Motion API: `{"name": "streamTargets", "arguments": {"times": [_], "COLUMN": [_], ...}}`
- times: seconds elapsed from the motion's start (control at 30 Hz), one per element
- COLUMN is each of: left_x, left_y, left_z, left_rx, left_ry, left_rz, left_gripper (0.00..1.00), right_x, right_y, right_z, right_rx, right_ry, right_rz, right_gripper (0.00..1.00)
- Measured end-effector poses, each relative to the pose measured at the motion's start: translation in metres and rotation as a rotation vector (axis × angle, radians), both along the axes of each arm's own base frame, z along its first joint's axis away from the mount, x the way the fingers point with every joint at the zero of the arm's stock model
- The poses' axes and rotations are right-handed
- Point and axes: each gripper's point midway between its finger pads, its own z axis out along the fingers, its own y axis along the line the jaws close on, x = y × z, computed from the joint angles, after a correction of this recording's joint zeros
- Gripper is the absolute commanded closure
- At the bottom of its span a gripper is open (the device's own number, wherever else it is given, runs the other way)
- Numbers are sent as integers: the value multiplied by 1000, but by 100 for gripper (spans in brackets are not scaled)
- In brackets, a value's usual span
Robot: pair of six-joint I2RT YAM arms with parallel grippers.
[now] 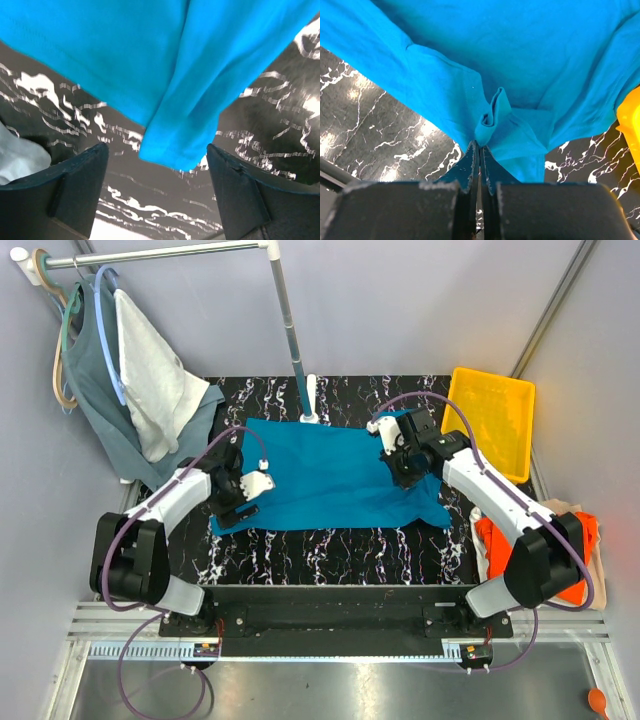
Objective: Fold and stack the t-shirts
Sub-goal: Flatten the tshirt out
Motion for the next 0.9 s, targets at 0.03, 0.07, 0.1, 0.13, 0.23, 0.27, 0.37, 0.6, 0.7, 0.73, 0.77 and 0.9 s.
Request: {"name": "streamTargets", "arguments": {"times": [0.03, 0.07, 0.1, 0.13, 0.23, 0.27, 0.37, 0.6, 0.7, 0.73, 0.77, 0.9], "left_x": [-1, -2, -4, -5, -9, -11, -12, -2, -2, -3, -3, -3], "left_y": [3, 7, 10, 13, 22, 24, 30, 36, 36, 36, 36, 37], "left_z": [1, 2, 2, 3, 5, 5, 6, -11, -19, -21, -23, -25], "left_rx": [0, -1, -2, -2, -6, -8, -19, -48, -53, -53, -55, -59], "left_ry": [3, 10, 18, 25, 49, 58, 90, 181, 218, 227, 234, 251], "left_rz": [5, 10, 14, 19, 27, 29, 39, 54, 55, 56, 56, 63], "left_gripper": [21, 21, 23, 23, 27, 30, 38, 49, 49, 49, 49, 50], "right_x": [-1, -3, -4, -5, -10, -12, -15, -21, -24, -24, -25, -25], "right_y": [-1, -1, -2, -2, -4, -5, -6, -9, -10, -10, -11, -11], "right_z": [0, 0, 1, 2, 3, 3, 2, 1, 0, 0, -1, -2], "right_rx": [-1, 0, 0, 2, 3, 3, 2, 2, 1, 1, 1, 0], "right_ry": [0, -1, -2, -5, -9, -9, -8, -8, -6, -5, -4, -1], "right_rz": [0, 0, 0, 1, 2, 3, 4, 5, 5, 5, 5, 5], "right_gripper": [100, 100, 100, 100, 100, 100, 100, 100, 100, 100, 100, 100]}}
